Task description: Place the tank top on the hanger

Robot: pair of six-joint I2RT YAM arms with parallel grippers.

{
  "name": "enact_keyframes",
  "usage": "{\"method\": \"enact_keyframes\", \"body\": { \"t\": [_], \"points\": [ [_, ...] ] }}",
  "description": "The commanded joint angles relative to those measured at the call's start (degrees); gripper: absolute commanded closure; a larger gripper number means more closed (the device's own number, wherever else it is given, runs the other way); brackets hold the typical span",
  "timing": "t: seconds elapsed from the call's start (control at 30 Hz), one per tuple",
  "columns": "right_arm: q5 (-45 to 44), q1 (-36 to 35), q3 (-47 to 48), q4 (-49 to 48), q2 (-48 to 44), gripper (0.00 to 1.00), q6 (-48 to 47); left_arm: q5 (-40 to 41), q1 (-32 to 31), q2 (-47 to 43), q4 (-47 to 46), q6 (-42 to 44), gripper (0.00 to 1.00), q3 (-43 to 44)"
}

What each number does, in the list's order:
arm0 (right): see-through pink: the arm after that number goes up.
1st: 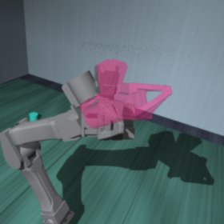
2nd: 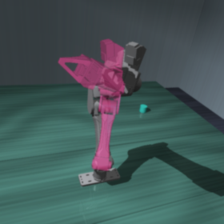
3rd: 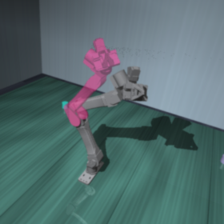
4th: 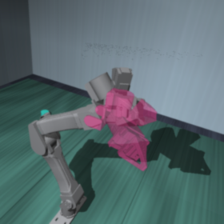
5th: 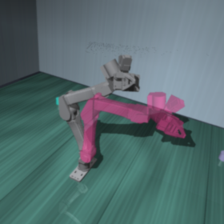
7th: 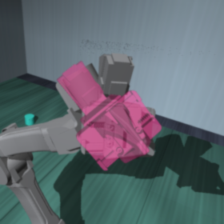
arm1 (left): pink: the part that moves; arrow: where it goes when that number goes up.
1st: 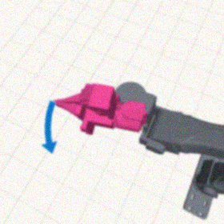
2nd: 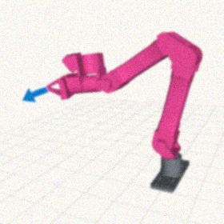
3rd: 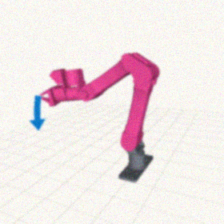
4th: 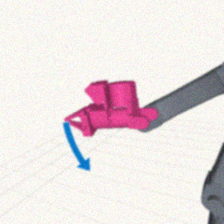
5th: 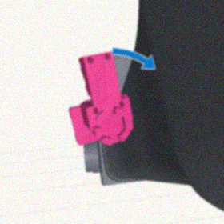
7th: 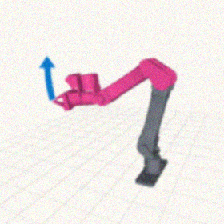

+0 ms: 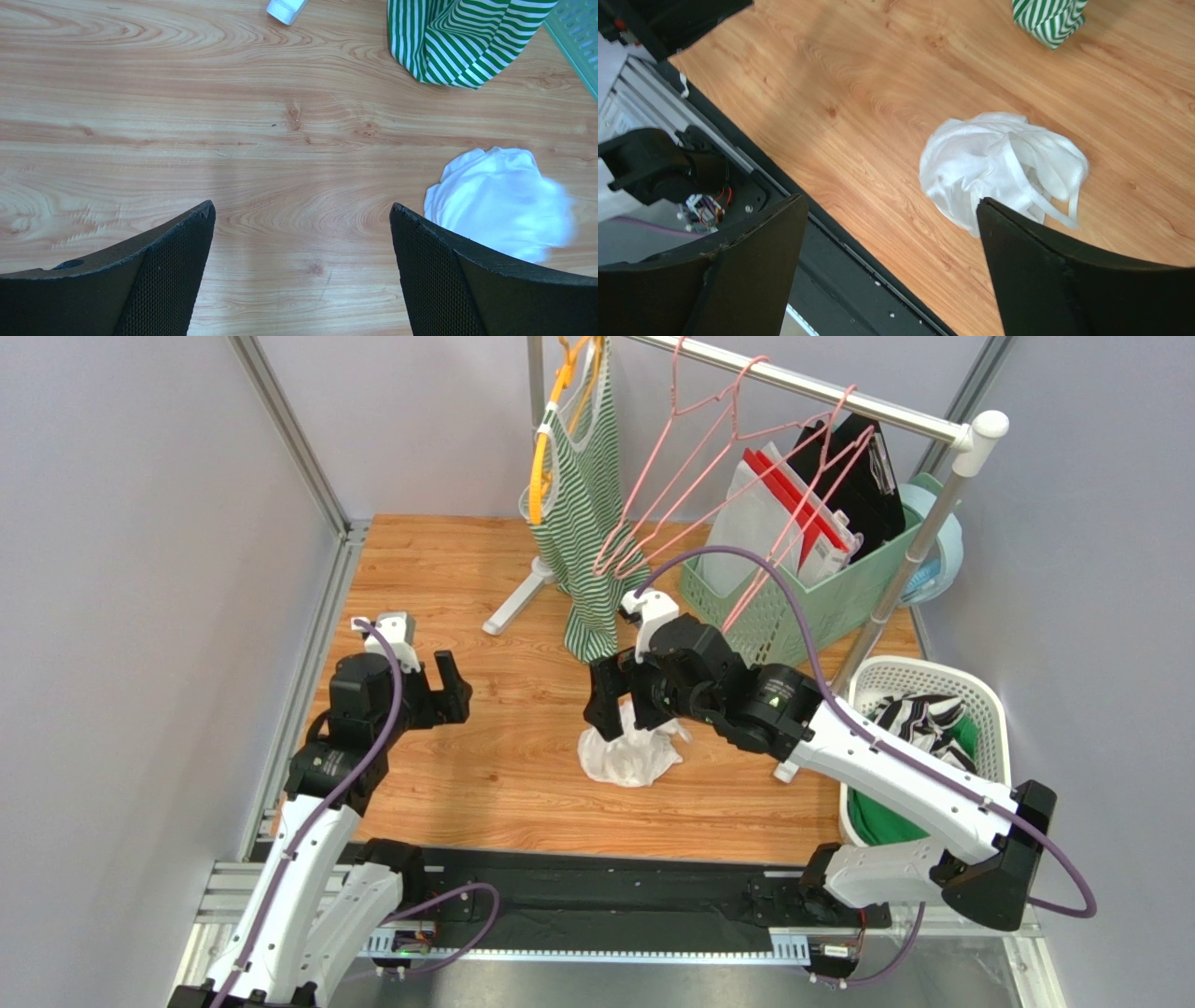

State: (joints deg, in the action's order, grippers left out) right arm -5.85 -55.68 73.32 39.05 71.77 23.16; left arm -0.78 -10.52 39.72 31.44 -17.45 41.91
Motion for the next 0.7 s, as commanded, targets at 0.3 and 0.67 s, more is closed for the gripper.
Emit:
{"method": "enact_keyframes", "body": {
  "t": [0.3,0.67],
  "points": [
    [-1.0,12.7,-13.5,3.2,-14.8,0.02,4.9,4.3,-10.9,1.9,0.8,0.1,0.07,1.5],
    [0.5,25.4,-18.7,6.7,-18.9,0.04,11.7,1.8,-35.3,26.9,-17.3,-5.9,0.08,7.6]
  ]
}}
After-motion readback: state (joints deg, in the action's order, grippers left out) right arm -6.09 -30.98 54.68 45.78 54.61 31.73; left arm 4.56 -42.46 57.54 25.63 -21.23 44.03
